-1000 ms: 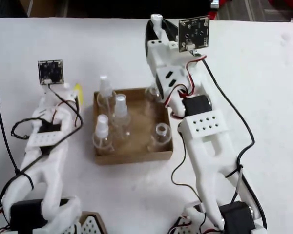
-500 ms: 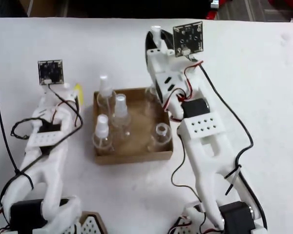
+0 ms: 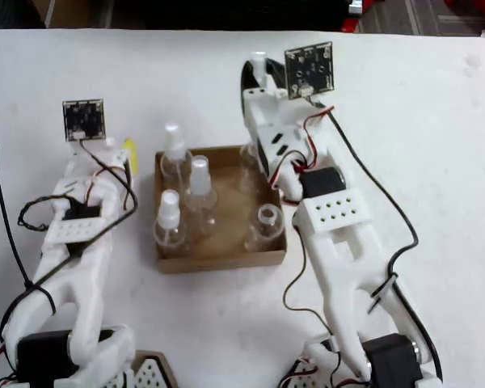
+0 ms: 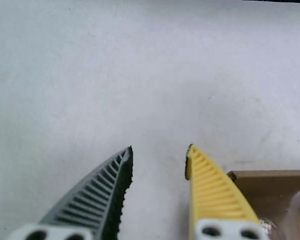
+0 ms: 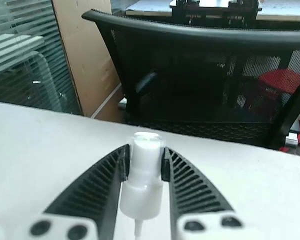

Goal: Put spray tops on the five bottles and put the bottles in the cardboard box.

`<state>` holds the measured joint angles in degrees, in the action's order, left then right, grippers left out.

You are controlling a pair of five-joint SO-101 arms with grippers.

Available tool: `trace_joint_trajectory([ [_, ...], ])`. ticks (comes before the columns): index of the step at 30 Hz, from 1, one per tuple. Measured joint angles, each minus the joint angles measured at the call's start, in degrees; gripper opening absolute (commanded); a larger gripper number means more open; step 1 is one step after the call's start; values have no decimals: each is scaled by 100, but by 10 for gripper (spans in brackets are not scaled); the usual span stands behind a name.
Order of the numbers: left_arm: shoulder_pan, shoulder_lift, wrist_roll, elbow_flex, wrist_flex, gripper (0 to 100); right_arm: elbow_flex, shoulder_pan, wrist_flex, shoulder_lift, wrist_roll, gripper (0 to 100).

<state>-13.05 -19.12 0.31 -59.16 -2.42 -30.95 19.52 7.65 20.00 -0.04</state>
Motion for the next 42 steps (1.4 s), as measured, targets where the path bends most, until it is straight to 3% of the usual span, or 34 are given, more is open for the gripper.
trace_joint_trajectory([
  [19,0,0,0,0,0,166,-1169,0,0,993,0,17],
  [29,0,0,0,0,0,166,-2057,0,-1064,1011,88,18],
  [42,0,53,0,0,0,166,-2295,105,-1152,1011,519,33],
])
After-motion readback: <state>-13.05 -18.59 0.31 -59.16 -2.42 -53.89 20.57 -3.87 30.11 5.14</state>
